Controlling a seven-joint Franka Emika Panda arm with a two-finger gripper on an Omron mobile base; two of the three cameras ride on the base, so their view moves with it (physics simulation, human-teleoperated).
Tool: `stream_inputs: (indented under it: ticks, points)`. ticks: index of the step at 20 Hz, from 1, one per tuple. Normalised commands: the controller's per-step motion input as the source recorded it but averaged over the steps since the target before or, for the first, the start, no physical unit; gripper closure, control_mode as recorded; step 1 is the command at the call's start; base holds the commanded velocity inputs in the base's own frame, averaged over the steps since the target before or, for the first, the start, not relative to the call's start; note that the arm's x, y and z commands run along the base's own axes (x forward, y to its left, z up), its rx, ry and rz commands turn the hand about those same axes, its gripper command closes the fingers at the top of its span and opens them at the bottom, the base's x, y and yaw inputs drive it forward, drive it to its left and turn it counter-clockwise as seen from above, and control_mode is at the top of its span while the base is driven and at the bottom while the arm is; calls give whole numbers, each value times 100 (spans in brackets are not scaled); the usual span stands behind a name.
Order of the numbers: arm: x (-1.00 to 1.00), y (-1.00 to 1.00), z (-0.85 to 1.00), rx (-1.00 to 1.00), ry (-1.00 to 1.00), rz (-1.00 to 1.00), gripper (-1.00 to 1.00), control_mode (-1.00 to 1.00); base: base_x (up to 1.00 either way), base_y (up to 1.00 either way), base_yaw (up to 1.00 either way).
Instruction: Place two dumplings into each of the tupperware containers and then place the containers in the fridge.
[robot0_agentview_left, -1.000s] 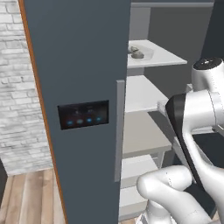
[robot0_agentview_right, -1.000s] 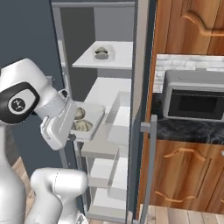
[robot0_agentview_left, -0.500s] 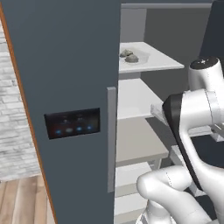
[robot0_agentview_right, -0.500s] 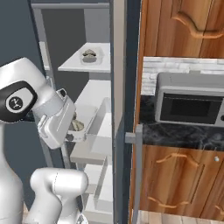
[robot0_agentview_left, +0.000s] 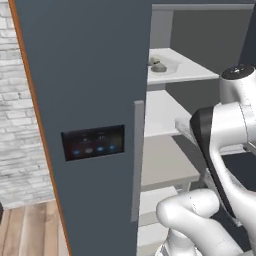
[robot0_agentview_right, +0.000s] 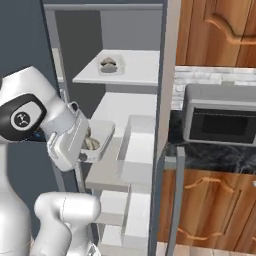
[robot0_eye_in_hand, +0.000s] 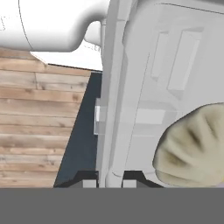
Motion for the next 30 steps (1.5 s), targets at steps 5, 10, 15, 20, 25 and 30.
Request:
stream_inputs:
  ticks: [5, 10, 15, 20, 25, 30]
  points:
    - [0, 0, 0, 0, 0, 0, 100, 100, 22, 47, 0]
    - [0, 0, 0, 0, 0, 0, 100, 100, 29, -55, 1]
    - [0, 0, 0, 0, 0, 0, 100, 100, 35, -17, 0]
    - [0, 0, 0, 0, 0, 0, 100, 100, 48, 0, 0]
    - [10, 0, -26, 0, 0, 3, 100, -100, 19, 0, 0]
    - [37, 5, -86, 0, -2, 18, 100, -100, 0, 0, 0]
